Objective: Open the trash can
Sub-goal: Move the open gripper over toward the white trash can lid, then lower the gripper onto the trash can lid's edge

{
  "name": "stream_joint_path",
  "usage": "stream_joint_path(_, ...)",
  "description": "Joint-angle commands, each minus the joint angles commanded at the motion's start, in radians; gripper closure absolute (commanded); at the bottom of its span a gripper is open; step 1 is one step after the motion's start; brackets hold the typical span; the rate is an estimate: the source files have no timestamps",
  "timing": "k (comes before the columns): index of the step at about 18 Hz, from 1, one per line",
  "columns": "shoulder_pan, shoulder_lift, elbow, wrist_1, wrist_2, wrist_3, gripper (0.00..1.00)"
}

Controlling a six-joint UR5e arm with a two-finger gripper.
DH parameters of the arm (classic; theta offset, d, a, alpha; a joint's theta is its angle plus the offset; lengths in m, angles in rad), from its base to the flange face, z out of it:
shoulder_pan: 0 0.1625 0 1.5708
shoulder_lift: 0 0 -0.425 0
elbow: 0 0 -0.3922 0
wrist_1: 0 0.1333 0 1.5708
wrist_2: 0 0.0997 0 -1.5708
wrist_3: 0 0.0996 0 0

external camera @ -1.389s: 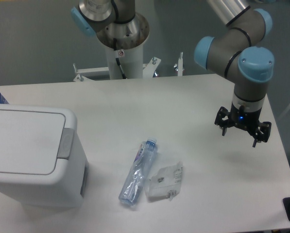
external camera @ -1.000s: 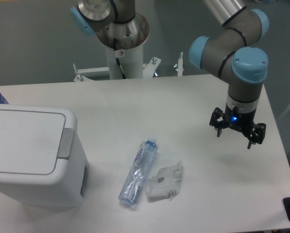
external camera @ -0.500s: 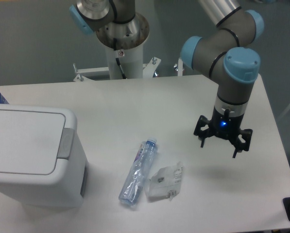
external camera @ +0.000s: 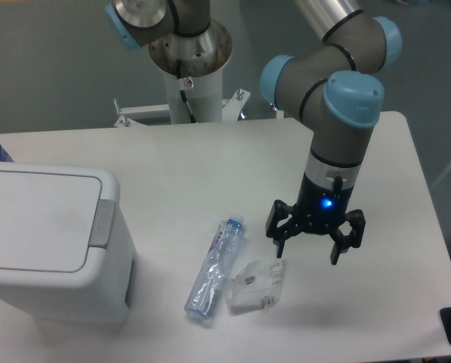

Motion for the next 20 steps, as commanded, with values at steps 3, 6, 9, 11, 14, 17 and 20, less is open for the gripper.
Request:
stream_joint_path(3, -0.024, 0.032, 0.0, 0.0, -0.026, -0.068, 0.0)
stream_joint_path(6, -0.067, 0.064, -0.001, 0.0, -0.026, -0.115, 0.0)
stream_joint_path(9, -0.124, 0.087, -0.003, 0.012, -0.025, -0.143, 0.0)
stream_joint_path(11, -0.152, 0.126, -0.012, 0.014, -0.023, -0.152, 0.0)
stream_joint_path(14, -0.192, 0.166, -0.044, 0.029, -0.023, -0.131, 0.0)
stream_joint_path(17, -0.226, 0.173, -0.063, 0.061, -0.014, -0.123, 0.0)
stream_joint_path(20, -0.25, 0.176, -0.112, 0.064, -0.014, -0.126, 0.0)
